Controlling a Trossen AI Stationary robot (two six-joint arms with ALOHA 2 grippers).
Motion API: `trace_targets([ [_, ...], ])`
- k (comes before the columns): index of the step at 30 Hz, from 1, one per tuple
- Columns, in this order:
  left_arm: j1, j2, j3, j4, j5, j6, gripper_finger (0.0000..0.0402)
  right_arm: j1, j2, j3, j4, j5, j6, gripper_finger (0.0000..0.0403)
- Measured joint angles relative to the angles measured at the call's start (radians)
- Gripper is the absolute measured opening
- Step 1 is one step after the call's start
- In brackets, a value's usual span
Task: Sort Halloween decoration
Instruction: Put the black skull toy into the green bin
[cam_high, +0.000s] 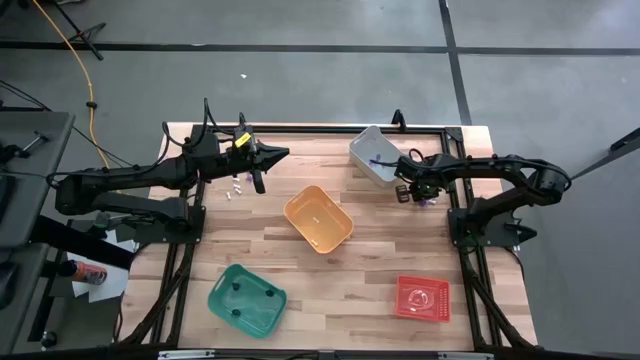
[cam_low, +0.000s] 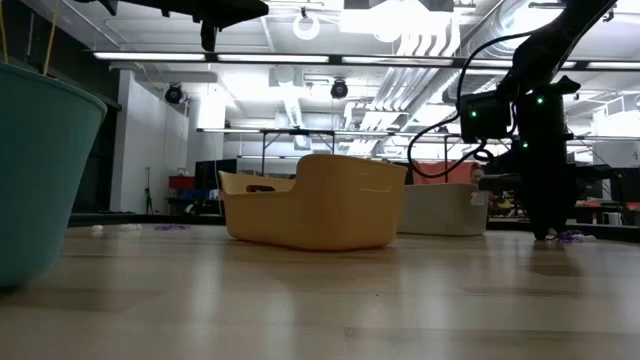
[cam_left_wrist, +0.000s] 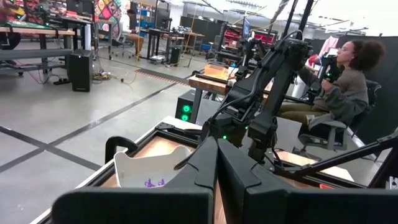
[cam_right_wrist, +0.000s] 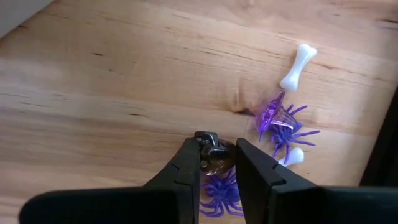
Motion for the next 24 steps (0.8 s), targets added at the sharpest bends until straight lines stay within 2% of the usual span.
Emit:
trace_targets([
  [11,0.000,0.000,0.000,0.000,0.000,0.000,0.0000,-0.001,-0.033,0.004,-0.030,0.002,-0.033,0.0057],
  [18,0.000,0.000,0.000,0.000,-0.002,0.000,0.0000,-0.001,-0.204,0.097,-0.146,0.054,-0.072,0.0057],
  [24,0.000,0.000,0.000,0.002,-0.031,0.000,0.0000,-0.001,-0.384,0.209,-0.136,0.054,-0.139,0.0057],
])
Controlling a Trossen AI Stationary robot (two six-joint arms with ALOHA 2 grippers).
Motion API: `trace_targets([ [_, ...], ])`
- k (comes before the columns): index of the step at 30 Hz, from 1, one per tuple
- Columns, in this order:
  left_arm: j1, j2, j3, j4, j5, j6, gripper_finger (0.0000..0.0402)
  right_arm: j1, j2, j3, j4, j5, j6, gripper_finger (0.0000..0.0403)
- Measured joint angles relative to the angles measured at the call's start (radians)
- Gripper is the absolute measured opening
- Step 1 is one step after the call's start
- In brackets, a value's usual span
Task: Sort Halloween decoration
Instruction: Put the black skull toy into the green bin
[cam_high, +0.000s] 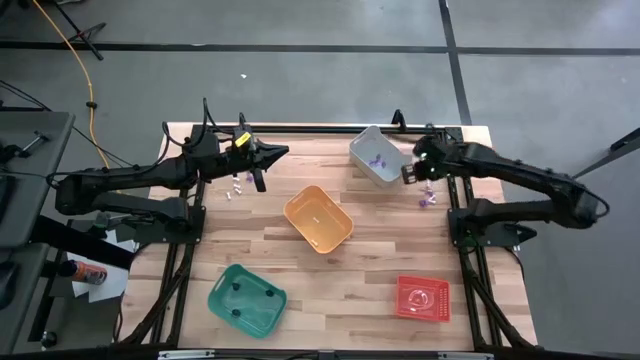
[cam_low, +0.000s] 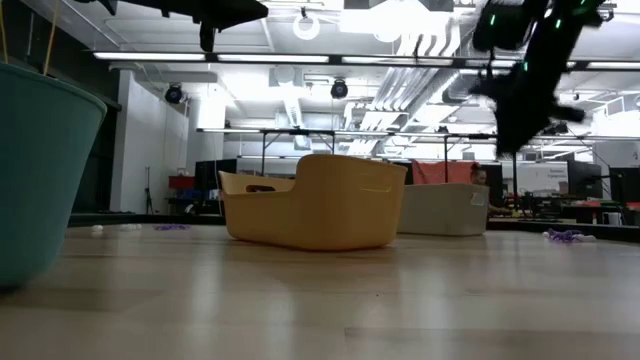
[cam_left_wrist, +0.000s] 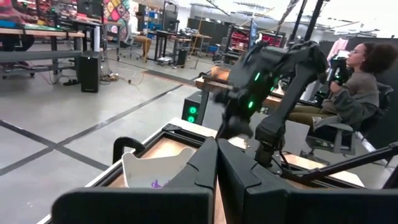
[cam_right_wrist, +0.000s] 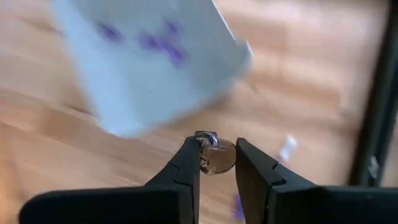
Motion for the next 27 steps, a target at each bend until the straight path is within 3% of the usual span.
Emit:
trace_targets([
  [4,0.000,0.000,0.000,0.000,0.000,0.000,0.0000,0.008,-0.091,0.052,0.112,-0.036,-0.077,0.0057],
  [10,0.000,0.000,0.000,0.002,0.000,0.000,0.0000,0.079,-0.129,0.042,0.455,-0.189,-0.189,0.0057],
  [17,0.000,0.000,0.000,0.055,0.011,-0.046,0.0000,0.232,-0.011,0.025,0.851,-0.235,-0.307,0.0057],
  [22,0.000,0.000,0.001,0.214,0.126,-0.062,0.0000,0.305,0.099,0.027,1.179,-0.298,-0.426,0.0057],
  [27,-0.002,0.000,0.001,0.226,0.164,-0.063,0.0000,0.335,0.164,0.085,1.242,-0.299,-0.527,0.0057],
])
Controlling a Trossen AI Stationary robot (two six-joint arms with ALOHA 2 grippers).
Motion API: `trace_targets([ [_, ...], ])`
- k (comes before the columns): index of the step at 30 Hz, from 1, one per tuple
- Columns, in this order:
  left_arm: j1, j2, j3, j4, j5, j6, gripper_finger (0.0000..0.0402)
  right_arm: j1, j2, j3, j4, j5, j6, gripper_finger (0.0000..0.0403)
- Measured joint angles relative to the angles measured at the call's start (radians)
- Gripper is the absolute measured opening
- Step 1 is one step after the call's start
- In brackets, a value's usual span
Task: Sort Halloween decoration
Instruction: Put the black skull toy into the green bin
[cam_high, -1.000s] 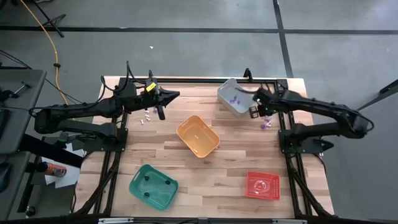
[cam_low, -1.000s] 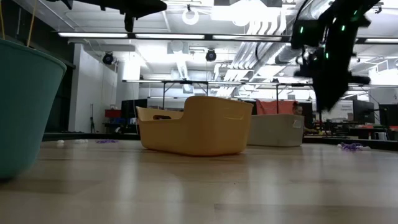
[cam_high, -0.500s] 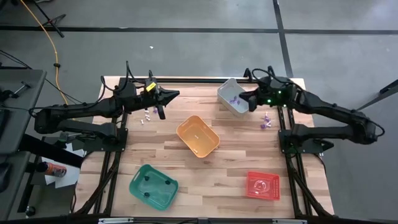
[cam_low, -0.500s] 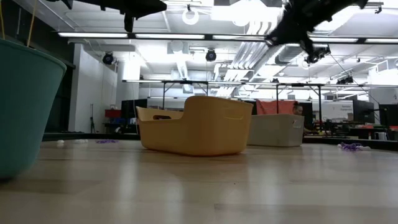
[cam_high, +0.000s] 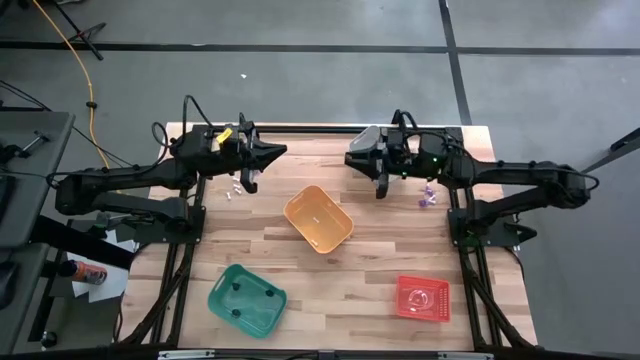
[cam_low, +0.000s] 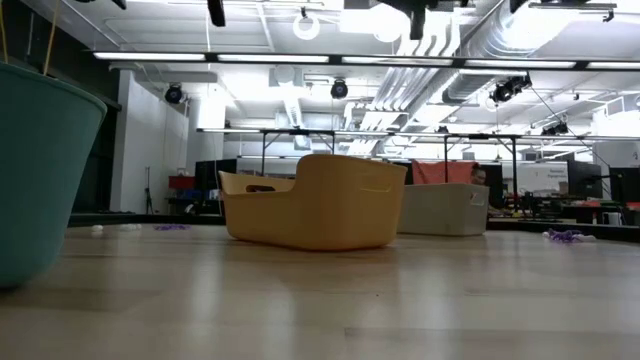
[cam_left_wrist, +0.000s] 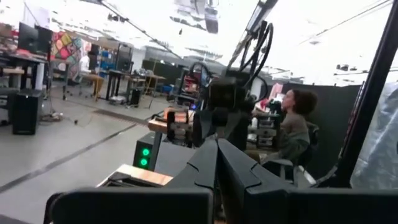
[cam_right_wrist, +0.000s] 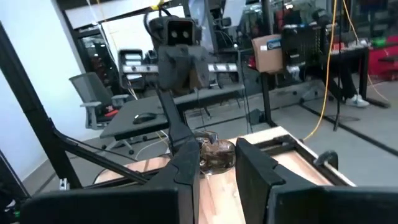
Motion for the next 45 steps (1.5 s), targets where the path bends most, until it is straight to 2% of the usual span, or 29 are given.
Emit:
trace_targets([
  [17,0.000,0.000,0.000,-0.037,0.000,0.000,0.0000,0.000,0.012,0.025,-0.010,-0.001,-0.015,0.0057],
  [25,0.000,0.000,0.000,-0.039,-0.021,-0.001,0.0000,0.020,0.087,0.025,-0.004,-0.017,-0.015,0.0057],
  [30,0.001,0.000,0.000,-0.039,-0.033,-0.024,0.0000,0.079,0.206,0.025,-0.004,-0.101,0.042,0.0057],
  [34,0.001,0.000,-0.001,-0.039,-0.041,-0.024,0.0000,0.174,0.330,0.025,0.019,-0.098,0.124,0.0057],
  [37,0.001,0.000,-0.001,-0.049,-0.041,-0.024,0.0000,0.263,0.439,0.039,0.071,-0.057,0.190,0.0057],
  [41,0.001,0.000,-0.001,-0.052,-0.041,-0.024,0.0000,0.373,0.609,0.141,0.086,0.017,0.221,0.0057],
  [45,0.001,0.000,-0.001,-0.052,-0.040,-0.024,0.0000,0.447,0.791,0.315,0.083,0.035,0.161,0.0058],
])
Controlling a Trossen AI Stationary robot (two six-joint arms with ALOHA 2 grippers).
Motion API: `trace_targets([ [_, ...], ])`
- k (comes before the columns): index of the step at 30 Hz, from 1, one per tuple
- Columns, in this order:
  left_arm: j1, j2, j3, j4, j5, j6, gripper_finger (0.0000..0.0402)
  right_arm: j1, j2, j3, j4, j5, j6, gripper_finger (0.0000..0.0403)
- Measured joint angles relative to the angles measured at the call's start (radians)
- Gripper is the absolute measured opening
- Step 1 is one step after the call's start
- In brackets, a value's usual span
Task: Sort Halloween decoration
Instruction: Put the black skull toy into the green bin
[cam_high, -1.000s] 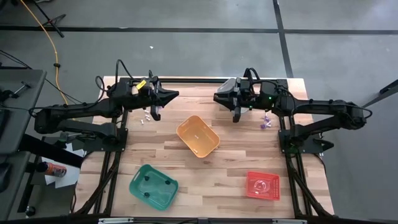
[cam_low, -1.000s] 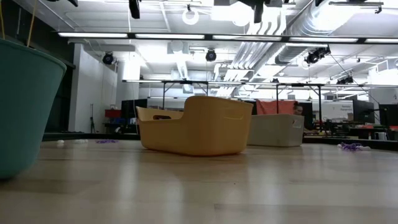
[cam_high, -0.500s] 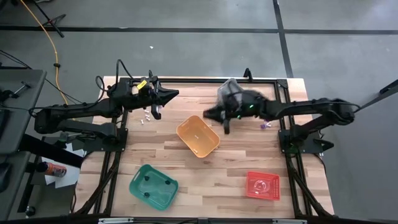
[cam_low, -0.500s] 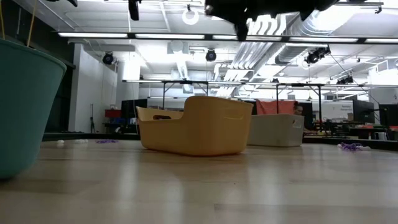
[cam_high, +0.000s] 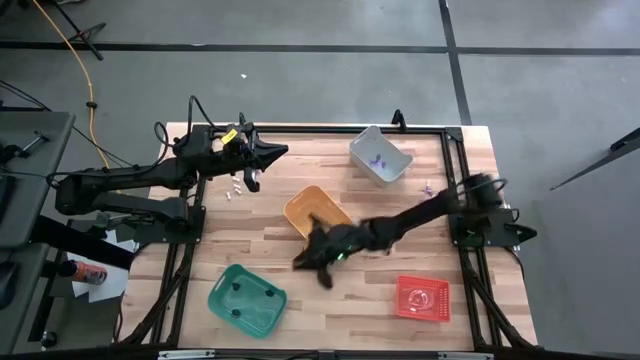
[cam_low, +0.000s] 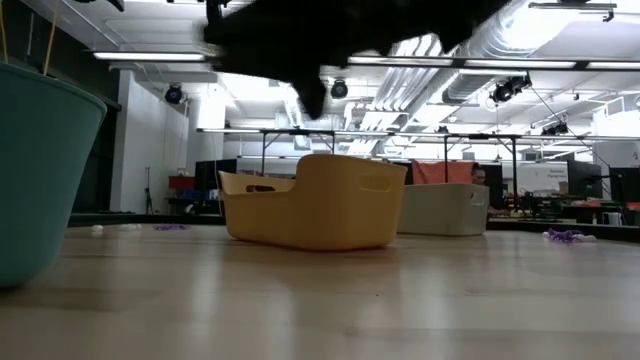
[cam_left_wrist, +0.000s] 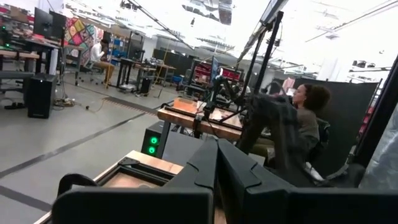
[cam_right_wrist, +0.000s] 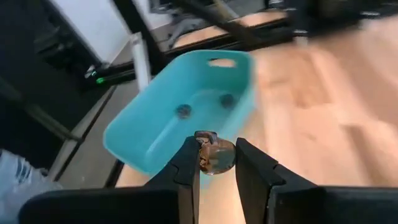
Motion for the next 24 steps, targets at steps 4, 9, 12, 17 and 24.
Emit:
trace_targets([
  [4,0.000,0.000,0.000,-0.001,0.017,0.000,0.0000,0.040,0.159,0.210,-0.009,0.000,-0.052,0.0063],
  [9,-0.001,0.000,0.000,0.000,0.021,0.000,0.0000,0.046,0.331,0.495,-0.163,-0.034,-0.123,0.0067],
  [12,-0.001,0.000,0.000,-0.001,0.021,0.000,0.0000,0.046,0.423,0.662,-0.297,-0.093,-0.178,0.0068],
  [17,-0.001,0.000,0.000,-0.001,0.021,0.000,0.0000,0.046,0.543,0.877,-0.494,-0.153,-0.265,0.0069],
  [24,-0.001,0.000,0.000,0.000,0.021,-0.002,0.0000,0.047,0.600,0.982,-0.617,-0.213,-0.295,0.0069],
])
